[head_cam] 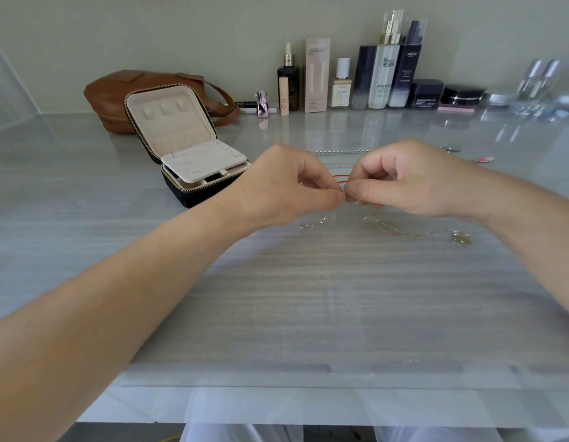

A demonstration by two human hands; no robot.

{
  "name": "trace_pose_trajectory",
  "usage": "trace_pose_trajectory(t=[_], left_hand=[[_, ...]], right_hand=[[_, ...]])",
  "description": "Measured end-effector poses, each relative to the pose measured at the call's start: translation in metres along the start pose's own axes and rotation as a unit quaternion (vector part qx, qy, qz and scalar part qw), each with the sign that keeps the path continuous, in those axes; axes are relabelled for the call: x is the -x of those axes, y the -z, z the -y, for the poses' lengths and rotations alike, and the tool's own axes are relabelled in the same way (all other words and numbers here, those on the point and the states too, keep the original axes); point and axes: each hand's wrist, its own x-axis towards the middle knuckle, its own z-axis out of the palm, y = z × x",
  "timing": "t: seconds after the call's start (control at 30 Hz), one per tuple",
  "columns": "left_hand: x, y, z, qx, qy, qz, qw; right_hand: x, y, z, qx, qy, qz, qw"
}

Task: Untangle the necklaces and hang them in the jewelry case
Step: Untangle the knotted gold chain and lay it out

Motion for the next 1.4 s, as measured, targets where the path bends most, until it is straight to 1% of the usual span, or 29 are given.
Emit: trace_pose_trajectory(t=[0.27,0.93,1.23,1.4], left_hand=[[0.0013,-0.0010,-0.0049,-0.009,0.022,-0.005,1.000],[-0.0004,0.0022,-0.0034,0.017,0.034,-0.019,0.999],[0.0017,0.0047,-0.0052,0.019,0.028,0.002,0.999],[0.0025,0.0035,-0.0068,0.023,0.043,-0.013,0.999]], right_hand=[[-0.0007,-0.0004,-0.0003,-0.003,0.006,0.002,1.000],[-0.0018,0.0009,-0.0041,-0.027,0.003,-0.002,1.000],[-0.0027,0.0014,-0.0063,-0.063,0.004,0.008,0.998],[-0.0029,0.0022,-0.0071,-0.059,-0.002,0.008,0.998]])
